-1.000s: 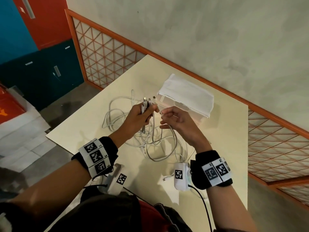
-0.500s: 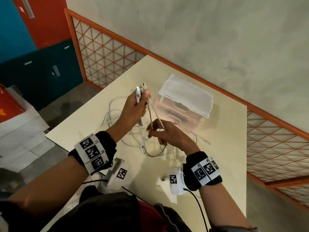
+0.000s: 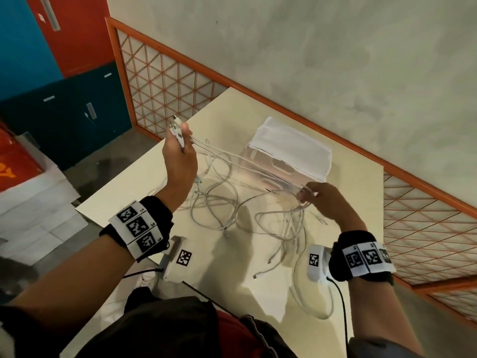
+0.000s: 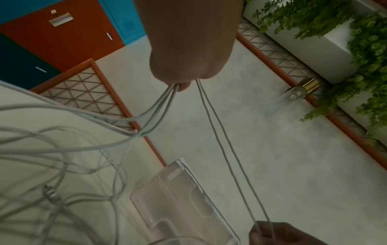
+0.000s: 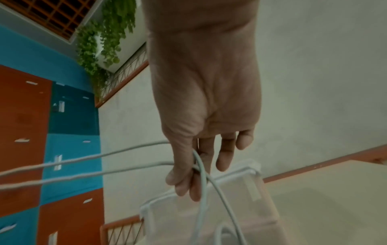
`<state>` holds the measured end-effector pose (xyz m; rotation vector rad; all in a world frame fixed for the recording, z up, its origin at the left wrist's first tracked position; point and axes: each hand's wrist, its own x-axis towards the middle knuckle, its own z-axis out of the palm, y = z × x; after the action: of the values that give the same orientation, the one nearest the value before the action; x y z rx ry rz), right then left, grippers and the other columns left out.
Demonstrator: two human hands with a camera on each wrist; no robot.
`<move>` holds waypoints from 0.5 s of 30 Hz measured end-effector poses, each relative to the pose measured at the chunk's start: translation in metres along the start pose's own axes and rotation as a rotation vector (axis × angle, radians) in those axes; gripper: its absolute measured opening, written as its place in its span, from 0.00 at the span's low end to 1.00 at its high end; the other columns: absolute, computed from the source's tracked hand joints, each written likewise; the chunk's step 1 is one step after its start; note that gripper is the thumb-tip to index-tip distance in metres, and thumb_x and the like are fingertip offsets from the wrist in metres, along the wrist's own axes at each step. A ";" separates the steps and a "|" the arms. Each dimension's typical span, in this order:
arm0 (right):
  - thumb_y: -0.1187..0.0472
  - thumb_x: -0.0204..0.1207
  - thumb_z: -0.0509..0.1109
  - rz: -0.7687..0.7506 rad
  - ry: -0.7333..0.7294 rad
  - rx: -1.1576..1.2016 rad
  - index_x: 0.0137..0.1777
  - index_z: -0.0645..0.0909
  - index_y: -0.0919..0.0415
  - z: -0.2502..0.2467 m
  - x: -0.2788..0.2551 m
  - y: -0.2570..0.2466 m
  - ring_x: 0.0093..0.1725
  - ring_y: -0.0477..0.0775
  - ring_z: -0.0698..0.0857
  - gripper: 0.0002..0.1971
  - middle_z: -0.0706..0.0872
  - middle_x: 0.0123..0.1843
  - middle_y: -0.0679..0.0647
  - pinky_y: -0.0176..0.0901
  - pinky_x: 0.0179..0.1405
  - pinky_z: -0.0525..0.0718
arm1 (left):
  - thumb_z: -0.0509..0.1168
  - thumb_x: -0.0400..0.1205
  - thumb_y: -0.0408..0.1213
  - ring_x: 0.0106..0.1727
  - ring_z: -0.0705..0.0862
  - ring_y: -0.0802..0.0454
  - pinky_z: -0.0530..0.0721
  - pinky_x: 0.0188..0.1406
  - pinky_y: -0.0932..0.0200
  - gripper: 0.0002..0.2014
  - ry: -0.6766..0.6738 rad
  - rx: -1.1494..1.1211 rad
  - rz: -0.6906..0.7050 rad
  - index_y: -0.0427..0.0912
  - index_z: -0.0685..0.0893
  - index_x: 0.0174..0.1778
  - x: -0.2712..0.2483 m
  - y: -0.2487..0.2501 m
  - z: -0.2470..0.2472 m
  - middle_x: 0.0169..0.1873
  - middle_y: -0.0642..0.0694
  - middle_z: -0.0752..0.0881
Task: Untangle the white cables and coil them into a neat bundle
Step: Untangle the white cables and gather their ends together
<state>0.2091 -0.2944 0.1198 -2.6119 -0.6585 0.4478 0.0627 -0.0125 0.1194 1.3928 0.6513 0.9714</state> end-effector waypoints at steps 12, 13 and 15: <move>0.46 0.69 0.71 -0.167 0.009 0.775 0.41 0.81 0.64 -0.032 -0.033 -0.022 0.26 0.44 0.70 0.18 0.72 0.25 0.45 0.33 0.34 0.79 | 0.50 0.88 0.39 0.40 0.76 0.51 0.70 0.37 0.68 0.08 0.150 0.210 -0.078 0.41 0.67 0.46 0.003 -0.018 -0.008 0.36 0.48 0.78; 0.47 0.72 0.69 -0.171 0.018 0.736 0.42 0.82 0.65 -0.031 -0.034 -0.024 0.26 0.45 0.69 0.18 0.70 0.25 0.46 0.34 0.33 0.76 | 0.49 0.88 0.39 0.36 0.76 0.54 0.71 0.33 0.69 0.07 0.142 0.188 -0.078 0.44 0.67 0.45 0.003 -0.018 -0.008 0.37 0.49 0.81; 0.53 0.78 0.67 -0.187 0.031 0.600 0.44 0.85 0.66 -0.028 -0.034 -0.028 0.29 0.48 0.67 0.14 0.71 0.25 0.46 0.36 0.32 0.70 | 0.48 0.89 0.42 0.24 0.73 0.62 0.71 0.25 0.67 0.07 0.088 0.084 -0.081 0.48 0.65 0.45 0.003 -0.018 -0.009 0.42 0.43 0.88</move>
<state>0.1814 -0.2982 0.1639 -1.9704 -0.6322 0.4595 0.0599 -0.0035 0.1012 1.3916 0.8163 0.9541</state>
